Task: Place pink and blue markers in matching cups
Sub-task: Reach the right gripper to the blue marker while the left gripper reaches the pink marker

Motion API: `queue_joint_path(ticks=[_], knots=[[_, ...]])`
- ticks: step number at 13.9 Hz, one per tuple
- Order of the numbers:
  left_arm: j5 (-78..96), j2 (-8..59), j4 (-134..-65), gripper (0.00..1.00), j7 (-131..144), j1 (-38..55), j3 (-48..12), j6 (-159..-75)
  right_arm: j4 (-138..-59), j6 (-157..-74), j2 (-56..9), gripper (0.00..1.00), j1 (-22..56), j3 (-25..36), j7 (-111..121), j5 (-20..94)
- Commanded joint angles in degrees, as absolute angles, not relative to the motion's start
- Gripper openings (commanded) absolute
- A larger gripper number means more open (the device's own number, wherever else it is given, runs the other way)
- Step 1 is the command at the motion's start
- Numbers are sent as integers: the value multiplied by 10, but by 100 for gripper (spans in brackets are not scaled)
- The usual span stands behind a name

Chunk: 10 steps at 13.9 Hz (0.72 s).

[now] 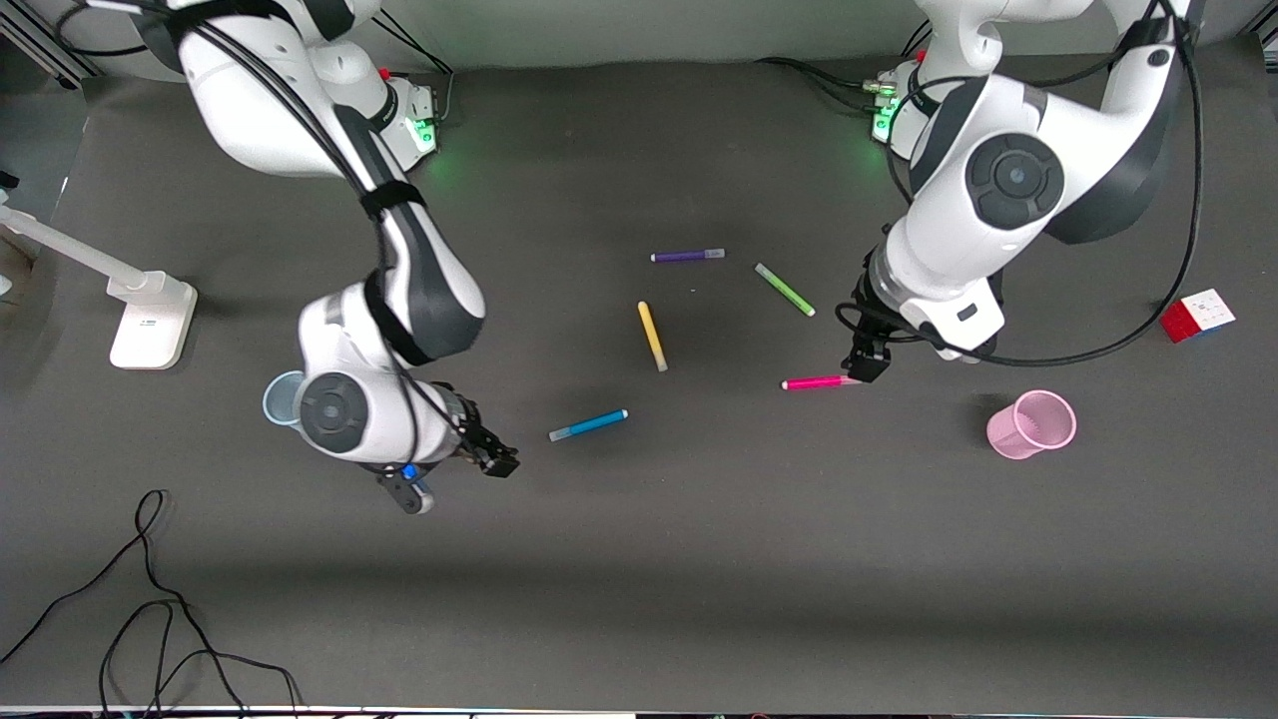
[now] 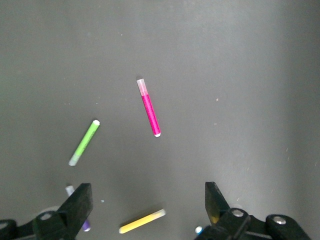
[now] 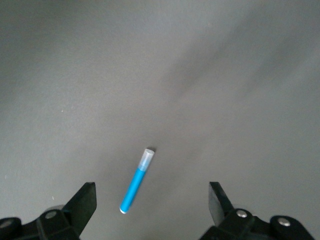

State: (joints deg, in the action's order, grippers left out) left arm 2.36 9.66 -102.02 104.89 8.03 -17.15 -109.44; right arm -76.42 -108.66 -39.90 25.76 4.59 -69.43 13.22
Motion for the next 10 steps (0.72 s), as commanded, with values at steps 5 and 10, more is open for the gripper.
queue_joint_path(ticks=[5,10], knots=[[-15,88,-1137,100,1161,76,-166,-1228,-749,-1171,-477,96,307,51,-937,140],[-43,148,-1165,100,1200,76,-163,-1331,-751,-1201,-514,96,314,51,-963,138]])
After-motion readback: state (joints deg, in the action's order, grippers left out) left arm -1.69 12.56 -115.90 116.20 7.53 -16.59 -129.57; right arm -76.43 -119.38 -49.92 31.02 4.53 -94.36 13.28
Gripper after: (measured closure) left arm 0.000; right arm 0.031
